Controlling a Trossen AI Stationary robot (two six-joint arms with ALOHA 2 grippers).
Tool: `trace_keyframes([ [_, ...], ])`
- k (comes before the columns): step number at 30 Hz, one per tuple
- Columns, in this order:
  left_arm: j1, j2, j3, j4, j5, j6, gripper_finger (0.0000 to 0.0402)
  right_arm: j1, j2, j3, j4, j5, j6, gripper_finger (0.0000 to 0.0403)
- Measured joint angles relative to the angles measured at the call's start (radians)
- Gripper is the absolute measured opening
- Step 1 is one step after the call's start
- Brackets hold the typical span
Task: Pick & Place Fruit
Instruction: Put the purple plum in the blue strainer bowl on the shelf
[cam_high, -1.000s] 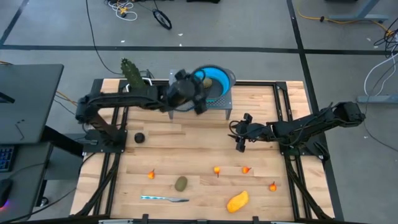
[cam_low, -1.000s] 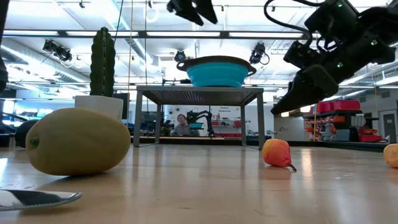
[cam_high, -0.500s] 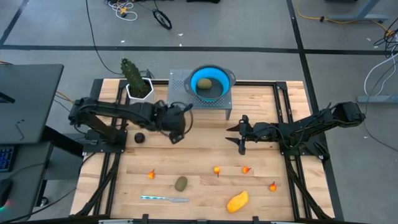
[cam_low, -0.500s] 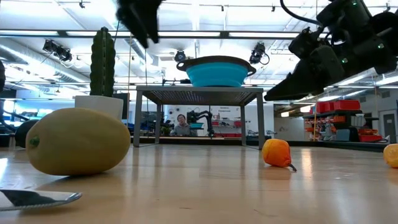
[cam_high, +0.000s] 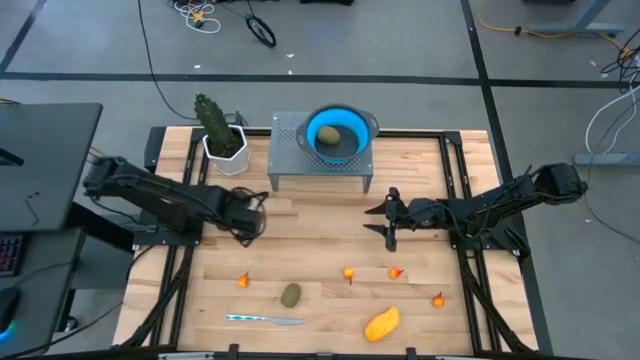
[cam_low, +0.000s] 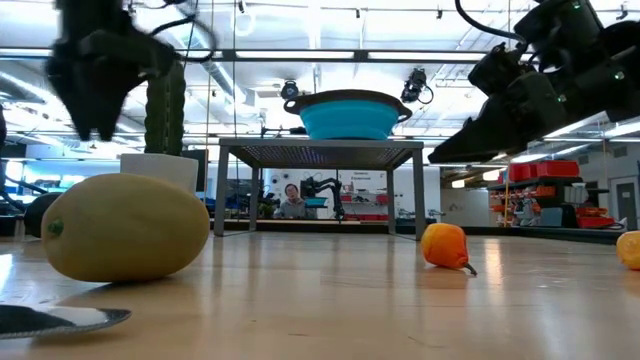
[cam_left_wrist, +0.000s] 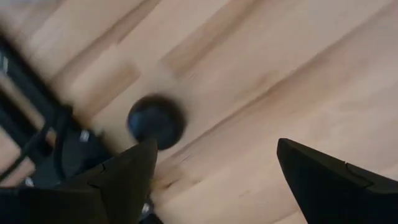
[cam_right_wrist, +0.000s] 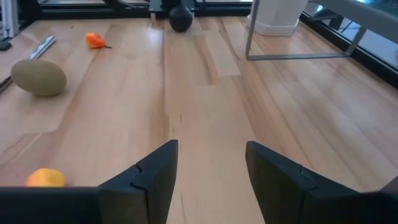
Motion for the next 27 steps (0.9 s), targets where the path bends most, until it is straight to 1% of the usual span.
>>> trace_keyframes([
  [5,0.036,-0.177,-0.145,0.012,0.025,-0.164,0.0343,0.001,0.0,0.0,0.005,0.0,-0.012,0.0198],
  [8,0.063,-0.256,-0.222,0.068,0.031,-0.197,0.0343,0.001,0.0,0.0,0.005,0.0,-0.018,0.0198],
  [11,0.088,-0.285,-0.279,0.115,0.029,-0.19,0.0343,0.001,0.0,0.0,0.005,0.0,-0.018,0.0198],
  [15,0.114,-0.249,-0.292,0.138,0.01,-0.144,0.0343,0.001,0.0,0.0,0.006,0.0,-0.018,0.0198],
  [20,0.151,-0.145,-0.291,0.128,0.0,-0.114,0.0343,0.001,0.0,0.0,0.005,0.0,-0.018,0.0198],
  [27,0.185,0.006,-0.292,0.153,0.029,-0.011,0.0343,0.001,0.0,0.0,0.004,0.0,-0.019,0.0198],
])
